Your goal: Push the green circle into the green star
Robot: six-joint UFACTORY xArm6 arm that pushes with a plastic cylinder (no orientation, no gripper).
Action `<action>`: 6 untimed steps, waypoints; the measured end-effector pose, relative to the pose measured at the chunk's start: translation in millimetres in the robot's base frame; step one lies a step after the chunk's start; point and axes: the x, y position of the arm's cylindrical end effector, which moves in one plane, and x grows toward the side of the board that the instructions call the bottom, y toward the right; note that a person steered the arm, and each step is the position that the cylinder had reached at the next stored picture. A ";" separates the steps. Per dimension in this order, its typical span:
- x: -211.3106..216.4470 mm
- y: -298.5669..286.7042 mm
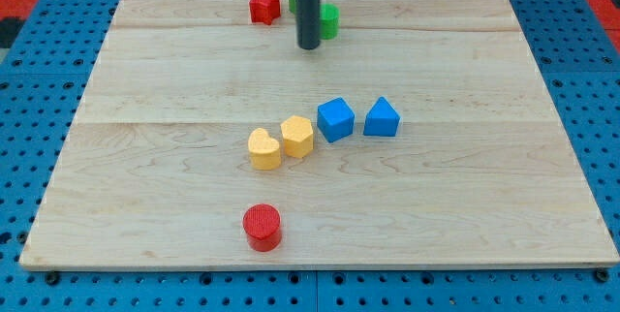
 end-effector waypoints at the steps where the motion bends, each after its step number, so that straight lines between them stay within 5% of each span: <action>1: -20.6 22.4; 3: -18.3 -4.5; 4: 6.8 86.0; 6: 180.0 212.7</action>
